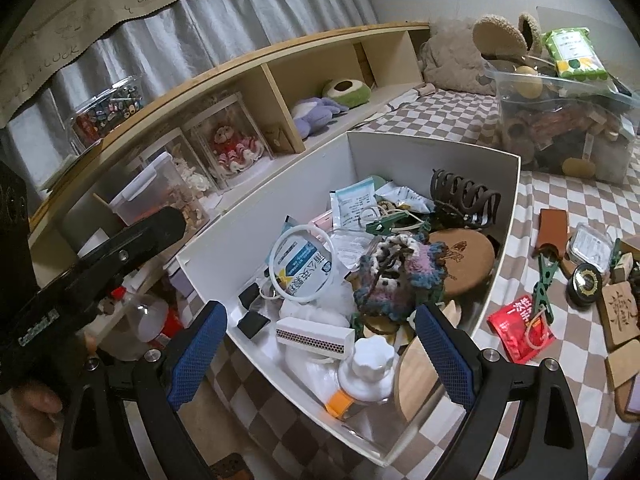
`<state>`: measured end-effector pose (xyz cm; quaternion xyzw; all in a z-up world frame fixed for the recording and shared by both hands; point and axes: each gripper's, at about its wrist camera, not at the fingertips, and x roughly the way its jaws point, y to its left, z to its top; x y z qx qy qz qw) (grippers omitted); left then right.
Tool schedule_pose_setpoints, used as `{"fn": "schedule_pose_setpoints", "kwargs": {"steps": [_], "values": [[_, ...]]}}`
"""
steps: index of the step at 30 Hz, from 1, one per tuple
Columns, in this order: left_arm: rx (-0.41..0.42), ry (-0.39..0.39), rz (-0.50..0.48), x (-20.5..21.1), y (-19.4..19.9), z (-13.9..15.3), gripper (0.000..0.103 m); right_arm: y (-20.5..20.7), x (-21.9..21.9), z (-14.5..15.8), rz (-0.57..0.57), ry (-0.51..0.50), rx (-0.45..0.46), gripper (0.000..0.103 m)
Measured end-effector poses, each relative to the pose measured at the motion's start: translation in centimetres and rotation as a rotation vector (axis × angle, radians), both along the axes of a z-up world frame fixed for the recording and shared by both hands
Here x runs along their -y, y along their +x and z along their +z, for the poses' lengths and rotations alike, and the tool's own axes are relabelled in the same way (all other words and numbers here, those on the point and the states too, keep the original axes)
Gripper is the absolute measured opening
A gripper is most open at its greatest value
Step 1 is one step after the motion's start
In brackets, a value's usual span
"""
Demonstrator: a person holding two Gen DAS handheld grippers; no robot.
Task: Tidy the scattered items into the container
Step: 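Withdraw both tools up out of the box back toward the pile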
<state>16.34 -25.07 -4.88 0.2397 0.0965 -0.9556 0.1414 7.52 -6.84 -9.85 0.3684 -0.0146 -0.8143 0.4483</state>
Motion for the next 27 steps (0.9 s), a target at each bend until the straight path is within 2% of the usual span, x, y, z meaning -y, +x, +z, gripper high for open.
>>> {"fn": "schedule_pose_setpoints", "kwargs": {"steps": [3,6,10,20,27], "values": [[0.008,-0.006,0.004,-0.3,-0.1,0.1,0.097,0.0,-0.4,0.2,-0.009,0.006,-0.018,0.103],[0.026,-0.021,0.016,-0.5,-0.3,0.1,0.103,0.1,-0.8,0.5,-0.029,0.015,-0.047,0.103],[0.04,-0.038,0.03,-1.1,-0.5,0.1,0.103,0.0,-1.7,0.8,-0.071,0.019,-0.094,0.103],[0.042,-0.04,0.011,-2.4,-1.1,0.1,0.103,-0.6,-4.0,1.6,-0.108,0.026,-0.116,0.103],[0.034,-0.013,-0.02,-3.7,-1.8,0.3,0.103,-0.9,-6.4,2.6,-0.155,0.05,-0.168,0.103]]}}
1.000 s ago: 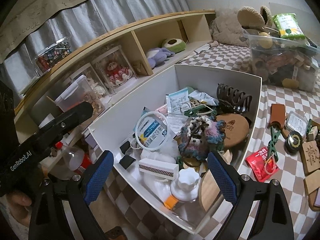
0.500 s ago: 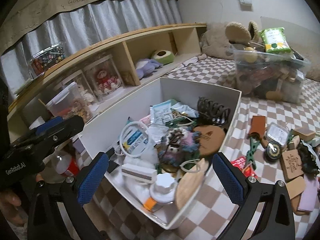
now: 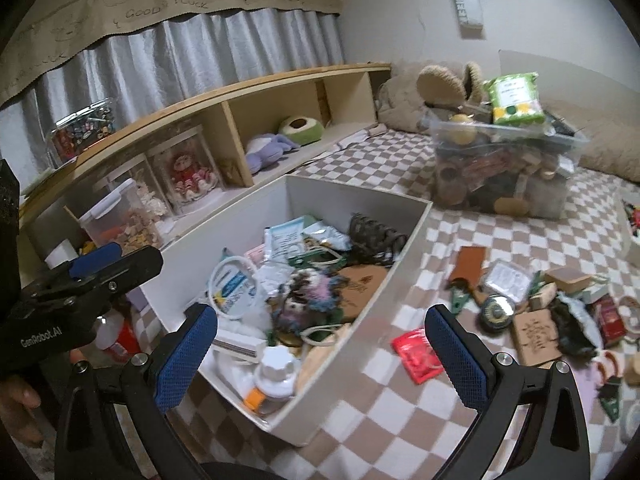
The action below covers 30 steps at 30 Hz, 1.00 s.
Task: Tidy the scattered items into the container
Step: 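Withdraw both tools up out of the box back toward the pile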
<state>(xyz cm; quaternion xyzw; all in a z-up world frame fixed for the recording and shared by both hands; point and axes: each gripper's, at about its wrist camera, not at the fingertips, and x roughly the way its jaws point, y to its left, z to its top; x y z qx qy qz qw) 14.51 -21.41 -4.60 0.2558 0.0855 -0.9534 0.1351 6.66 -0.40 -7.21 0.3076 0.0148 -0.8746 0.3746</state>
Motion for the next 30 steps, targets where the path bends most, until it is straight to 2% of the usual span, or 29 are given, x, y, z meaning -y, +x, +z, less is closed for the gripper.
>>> {"fn": "schedule_pose_setpoints", "kwargs": {"steps": [21,30], "values": [[-0.023,0.042,-0.1,-7.0,-4.0,0.7,0.103,-3.0,-13.3,1.6,-0.239,0.015,-0.05,0.103],[-0.055,0.045,-0.201,-10.9,-6.2,1.3,0.103,-4.3,-18.1,1.9,-0.319,0.03,-0.064,0.103]]}}
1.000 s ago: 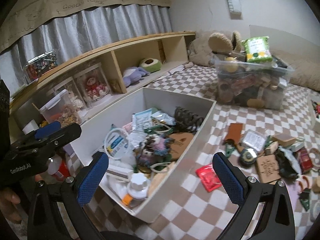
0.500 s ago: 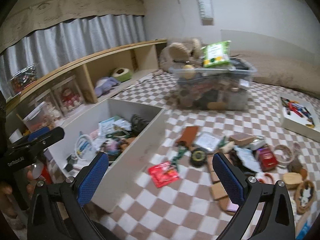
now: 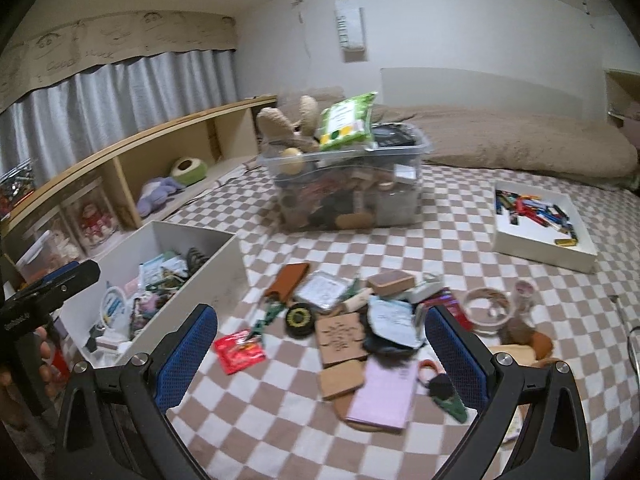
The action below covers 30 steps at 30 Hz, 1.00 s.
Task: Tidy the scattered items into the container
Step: 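Withdraw both tools up out of the box back toward the pile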
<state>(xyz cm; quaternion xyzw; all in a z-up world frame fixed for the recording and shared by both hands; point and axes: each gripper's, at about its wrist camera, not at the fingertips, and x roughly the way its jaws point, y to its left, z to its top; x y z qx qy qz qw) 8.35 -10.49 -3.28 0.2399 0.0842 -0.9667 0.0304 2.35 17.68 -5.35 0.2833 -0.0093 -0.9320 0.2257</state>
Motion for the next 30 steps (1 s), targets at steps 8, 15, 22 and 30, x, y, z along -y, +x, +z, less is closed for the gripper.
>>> {"fn": "schedule_pose_setpoints", "kwargs": {"steps": [8,15,22,30], "values": [[0.003,0.004,-0.088,-3.7,-2.6,-0.5,0.103,-1.0,-4.1,-0.1,-0.06,0.008,-0.009,0.103],[0.046,-0.005,-0.124,-6.3,-5.6,-2.4,0.103,-2.0,-7.1,-0.9,-0.096,0.025,-0.012,0.103],[0.061,-0.052,-0.156,-9.2,-7.8,-4.0,0.103,-3.4,-9.6,-2.7,-0.143,0.013,0.015,0.103],[0.121,-0.057,-0.179,-11.1,-10.5,-5.9,0.103,-4.9,-11.4,-4.6,-0.174,0.018,0.064,0.103]]}}
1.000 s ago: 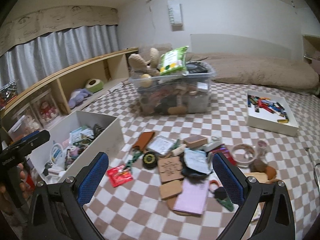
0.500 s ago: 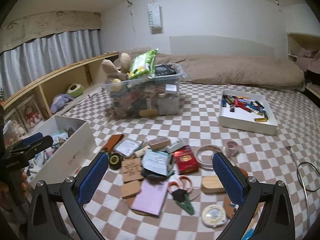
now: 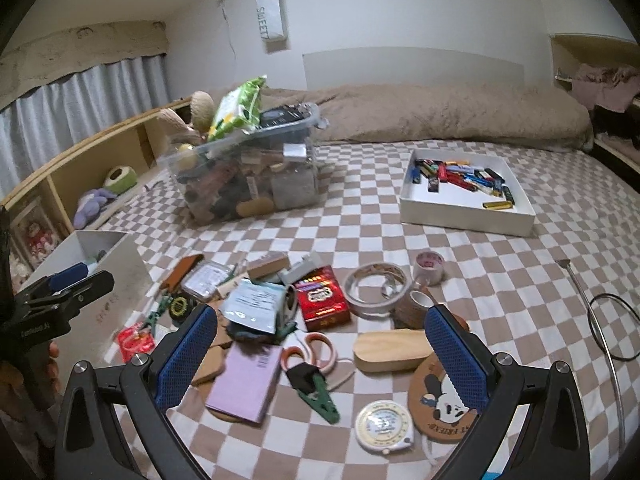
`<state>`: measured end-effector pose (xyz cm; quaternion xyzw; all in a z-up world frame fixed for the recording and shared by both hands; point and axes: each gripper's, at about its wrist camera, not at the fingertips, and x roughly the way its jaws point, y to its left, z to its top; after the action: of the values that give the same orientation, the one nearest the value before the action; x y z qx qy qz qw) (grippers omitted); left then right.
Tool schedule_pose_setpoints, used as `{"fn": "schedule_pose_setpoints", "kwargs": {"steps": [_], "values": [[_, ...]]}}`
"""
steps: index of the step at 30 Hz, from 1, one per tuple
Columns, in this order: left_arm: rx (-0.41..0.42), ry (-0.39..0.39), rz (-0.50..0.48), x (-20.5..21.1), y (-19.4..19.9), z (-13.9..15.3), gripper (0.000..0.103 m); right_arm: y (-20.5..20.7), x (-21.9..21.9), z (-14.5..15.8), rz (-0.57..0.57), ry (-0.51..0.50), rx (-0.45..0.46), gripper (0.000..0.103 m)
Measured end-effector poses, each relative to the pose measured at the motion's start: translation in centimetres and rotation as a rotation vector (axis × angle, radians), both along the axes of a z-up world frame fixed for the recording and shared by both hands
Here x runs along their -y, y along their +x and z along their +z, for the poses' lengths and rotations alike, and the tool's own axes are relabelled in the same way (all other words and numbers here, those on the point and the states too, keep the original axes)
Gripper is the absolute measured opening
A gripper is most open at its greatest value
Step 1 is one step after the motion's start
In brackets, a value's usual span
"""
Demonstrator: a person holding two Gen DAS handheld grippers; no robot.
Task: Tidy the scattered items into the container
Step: 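Withdraw both tools up out of the box back toward the pile, then move the left tool to the square wooden board while the right tool approaches the tape measure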
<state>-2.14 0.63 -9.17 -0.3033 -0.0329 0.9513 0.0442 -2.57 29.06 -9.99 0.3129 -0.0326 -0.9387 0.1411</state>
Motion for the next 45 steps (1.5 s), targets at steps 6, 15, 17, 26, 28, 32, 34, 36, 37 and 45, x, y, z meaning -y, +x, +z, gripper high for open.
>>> {"fn": "schedule_pose_setpoints", "kwargs": {"steps": [6,15,17,26,28,32,34,36,37,45], "values": [[0.099,0.016,-0.012,-0.1,-1.6,-2.9,0.103,-0.8,-1.1,-1.9,-0.002,-0.041,0.068,0.103],[0.258,0.09,0.016,0.8,-2.5,-6.9,0.103,-0.9,-0.5,-5.8,0.017,-0.038,0.221,0.103],[0.273,0.076,0.008,0.4,-2.3,-7.4,0.103,-0.8,-0.3,-6.6,0.005,-0.012,0.252,0.103],[0.334,-0.076,-0.112,-3.3,-1.7,-9.9,0.103,-1.0,-0.8,-10.7,-0.065,0.051,0.433,0.103],[0.349,-0.099,-0.128,-3.8,-1.6,-10.4,0.103,-1.0,-0.8,-11.3,-0.077,0.064,0.457,0.103],[0.376,-0.116,-0.127,-3.7,-1.7,-11.2,0.103,-1.3,-1.4,-12.3,-0.093,0.011,0.493,0.103],[0.413,-0.098,-0.129,-3.4,-2.0,-11.8,0.103,-1.4,-1.5,-12.2,-0.114,0.003,0.483,0.103],[0.453,-0.075,-0.138,-3.3,-2.1,-12.5,0.103,-1.3,-1.2,-12.4,-0.134,0.022,0.474,0.103],[0.459,-0.069,-0.14,-3.2,-2.1,-12.7,0.103,-1.1,-0.8,-12.5,-0.143,0.044,0.461,0.103],[0.447,-0.062,-0.143,-3.2,-1.8,-13.0,0.103,-0.1,0.3,-13.3,-0.142,0.162,0.4,0.103]]}}
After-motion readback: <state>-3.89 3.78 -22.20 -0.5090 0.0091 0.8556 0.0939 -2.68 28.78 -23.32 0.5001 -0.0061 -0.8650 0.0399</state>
